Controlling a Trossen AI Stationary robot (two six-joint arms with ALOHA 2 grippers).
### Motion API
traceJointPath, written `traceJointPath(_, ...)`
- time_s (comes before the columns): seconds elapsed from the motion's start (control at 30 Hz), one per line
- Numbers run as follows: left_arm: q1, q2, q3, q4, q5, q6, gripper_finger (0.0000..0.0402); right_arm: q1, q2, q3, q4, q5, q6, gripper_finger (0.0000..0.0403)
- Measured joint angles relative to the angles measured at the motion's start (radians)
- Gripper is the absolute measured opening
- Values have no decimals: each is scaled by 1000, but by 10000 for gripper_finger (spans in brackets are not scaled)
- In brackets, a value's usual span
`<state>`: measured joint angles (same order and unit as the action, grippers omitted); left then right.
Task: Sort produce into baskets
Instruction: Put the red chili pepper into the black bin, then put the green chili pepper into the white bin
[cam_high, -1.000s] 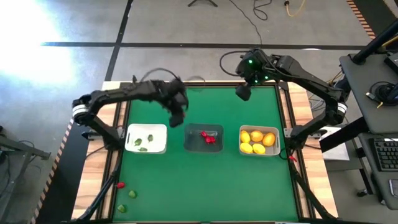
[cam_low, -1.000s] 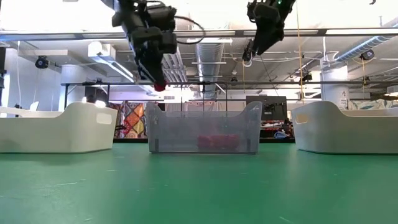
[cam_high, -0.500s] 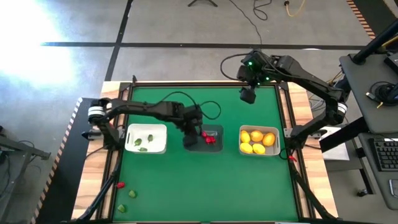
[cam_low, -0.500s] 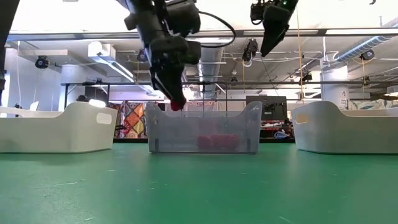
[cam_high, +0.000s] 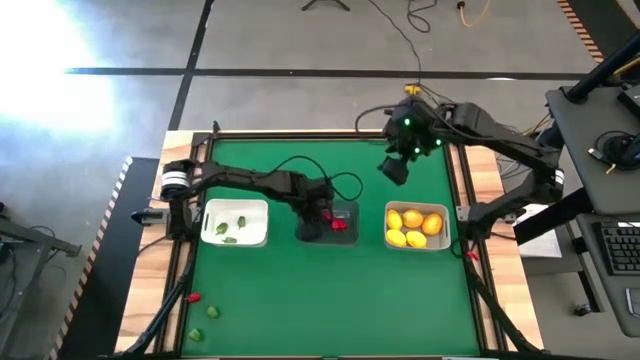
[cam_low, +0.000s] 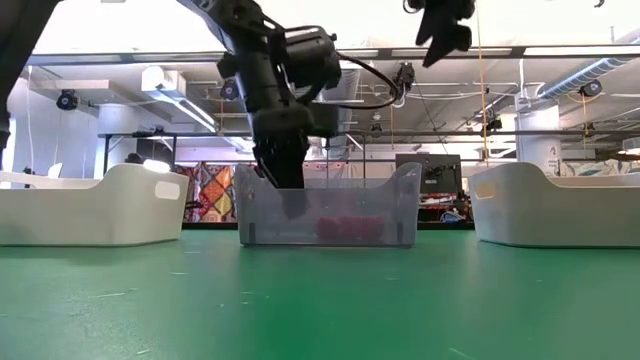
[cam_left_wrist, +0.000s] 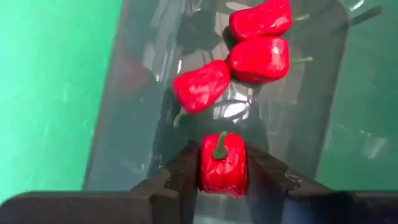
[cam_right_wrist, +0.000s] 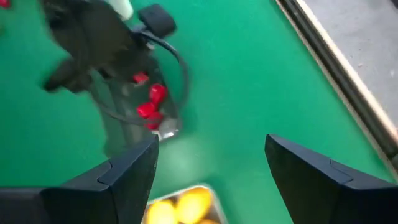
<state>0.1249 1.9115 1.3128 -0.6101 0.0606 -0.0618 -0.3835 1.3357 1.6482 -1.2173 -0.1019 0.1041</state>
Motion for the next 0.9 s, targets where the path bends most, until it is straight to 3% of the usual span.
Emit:
traceJointPath(0.23,0,14,0,52,-1,60,135,211,2,0,3,102,202,268)
traceJointPath(0.47,-10,-147,48,-65,0,20,160,356,8,-2,29,256,271,251)
traceJointPath(0.73,-158,-418,57,-48,1,-99,162,414,8,-60,177,291,139,244)
traceJointPath(0.9,-295,-513,21,6,-2,-96,162,510,8,-197,360,294,24,242)
